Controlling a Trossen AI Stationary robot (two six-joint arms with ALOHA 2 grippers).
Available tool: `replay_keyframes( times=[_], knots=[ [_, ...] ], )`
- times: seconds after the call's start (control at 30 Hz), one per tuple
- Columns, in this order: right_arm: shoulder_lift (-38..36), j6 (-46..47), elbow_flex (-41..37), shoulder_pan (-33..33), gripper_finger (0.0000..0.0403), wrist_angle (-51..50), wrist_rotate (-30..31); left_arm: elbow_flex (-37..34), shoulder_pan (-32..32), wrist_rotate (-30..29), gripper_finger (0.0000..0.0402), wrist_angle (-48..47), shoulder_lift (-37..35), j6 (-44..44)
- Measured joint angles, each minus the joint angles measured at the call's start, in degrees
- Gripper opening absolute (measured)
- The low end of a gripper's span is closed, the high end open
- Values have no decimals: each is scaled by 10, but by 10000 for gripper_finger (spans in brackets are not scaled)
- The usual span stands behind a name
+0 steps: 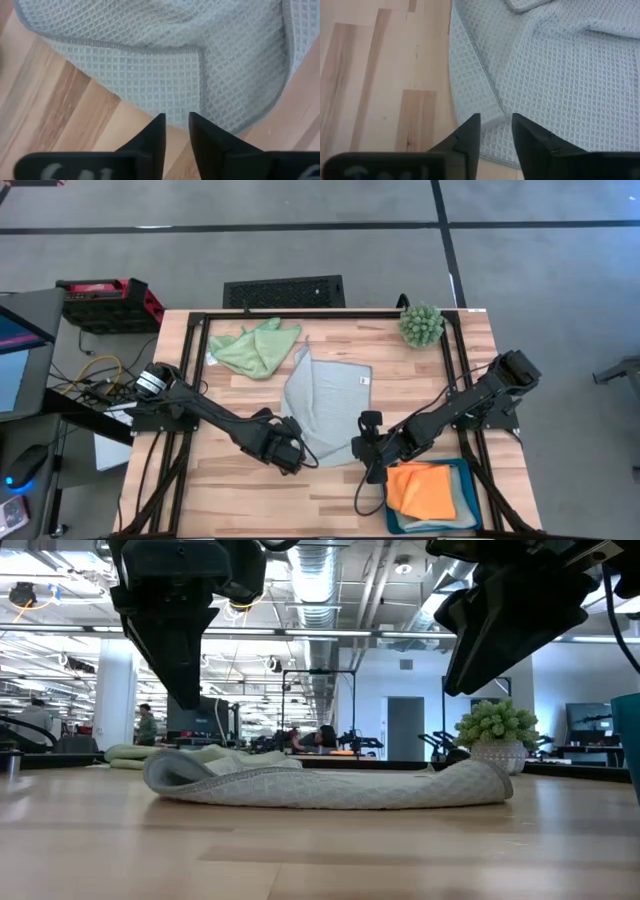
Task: Fold microfiber towels
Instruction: Fold the gray towel
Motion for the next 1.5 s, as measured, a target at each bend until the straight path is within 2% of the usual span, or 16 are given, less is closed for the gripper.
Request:
replay_keyframes(
  times=[0.23, 0.4, 0.6, 1.0, 1.5],
  knots=[
    [0, 12, 0, -4, 194, 0, 1, 0, 1, -12, 111, 3, 0, -4],
    [0, 24, 0, -12, 206, 0, 2, 2, 8, -9, 112, 38, 15, 86],
    [0, 24, 1, -23, 205, 2, 2, 1, 10, 36, 112, 60, 70, 202],
    [0, 25, 1, -27, 194, 1, 3, 7, 7, 53, 112, 67, 78, 217],
    [0, 26, 1, -27, 188, 5, 3, 5, 3, 36, 112, 57, 94, 227]
  ],
)
